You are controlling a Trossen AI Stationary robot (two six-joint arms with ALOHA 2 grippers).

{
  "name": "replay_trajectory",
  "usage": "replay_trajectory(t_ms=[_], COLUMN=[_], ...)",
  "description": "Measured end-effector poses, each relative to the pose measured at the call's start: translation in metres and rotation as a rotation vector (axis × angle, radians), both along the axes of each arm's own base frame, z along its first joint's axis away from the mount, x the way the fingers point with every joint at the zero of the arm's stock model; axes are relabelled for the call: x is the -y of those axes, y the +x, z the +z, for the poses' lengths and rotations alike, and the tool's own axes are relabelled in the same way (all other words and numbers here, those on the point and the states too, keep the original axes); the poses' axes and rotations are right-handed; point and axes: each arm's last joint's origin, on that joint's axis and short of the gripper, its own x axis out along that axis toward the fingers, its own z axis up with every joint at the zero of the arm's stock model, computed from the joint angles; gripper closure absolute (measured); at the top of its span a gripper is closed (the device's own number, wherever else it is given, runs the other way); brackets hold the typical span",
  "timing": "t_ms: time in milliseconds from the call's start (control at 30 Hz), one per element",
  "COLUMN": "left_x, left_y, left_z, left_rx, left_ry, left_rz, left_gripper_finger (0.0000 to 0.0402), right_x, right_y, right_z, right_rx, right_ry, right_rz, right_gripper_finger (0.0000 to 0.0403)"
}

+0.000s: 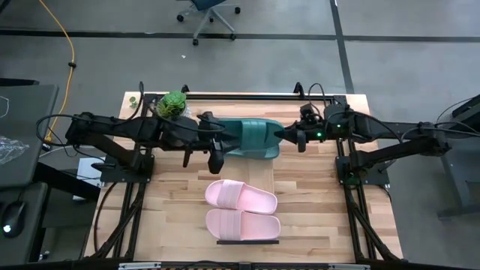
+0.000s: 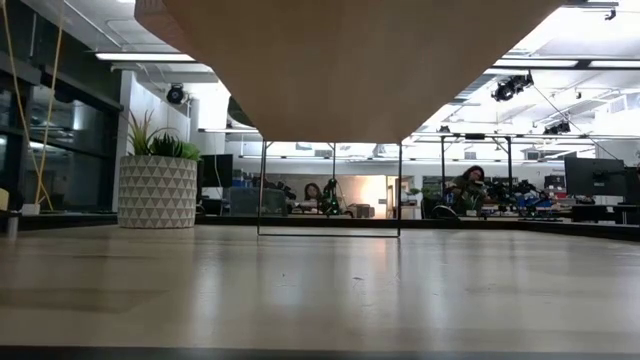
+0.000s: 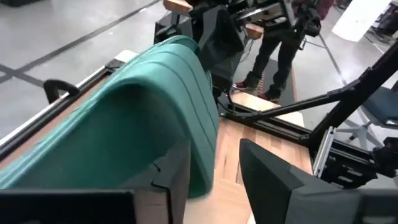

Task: Pick and place slides into the shelf
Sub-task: Put the green slides on the shelf

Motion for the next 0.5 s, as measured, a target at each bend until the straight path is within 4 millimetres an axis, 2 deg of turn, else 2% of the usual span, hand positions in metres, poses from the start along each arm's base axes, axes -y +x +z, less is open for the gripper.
replay_trajectory(t_ms=[200, 333, 500], left_x=[-0.004, -0.005, -0.005], left_y=[-0.015, -0.027, -0.038], left_z=[0.014, 0.026, 0.029], left_rx=[0.039, 0.07, 0.05], left_ry=[0.11, 0.175, 0.209], left_rz=[0.07, 0.084, 0.076], left_gripper_finger=[0.0263, 0.0266, 0.0275], right_x=[-0.001, -0.003, -0.012], right_y=[-0.022, -0.033, -0.044], right_z=[0.005, 0.01, 0.01], right_rx=[-0.019, 0.008, -0.005], right_ry=[0.061, 0.165, 0.293], right_rz=[-0.043, -0.064, -0.079], right_gripper_finger=[0.0389, 0.0391, 0.0391])
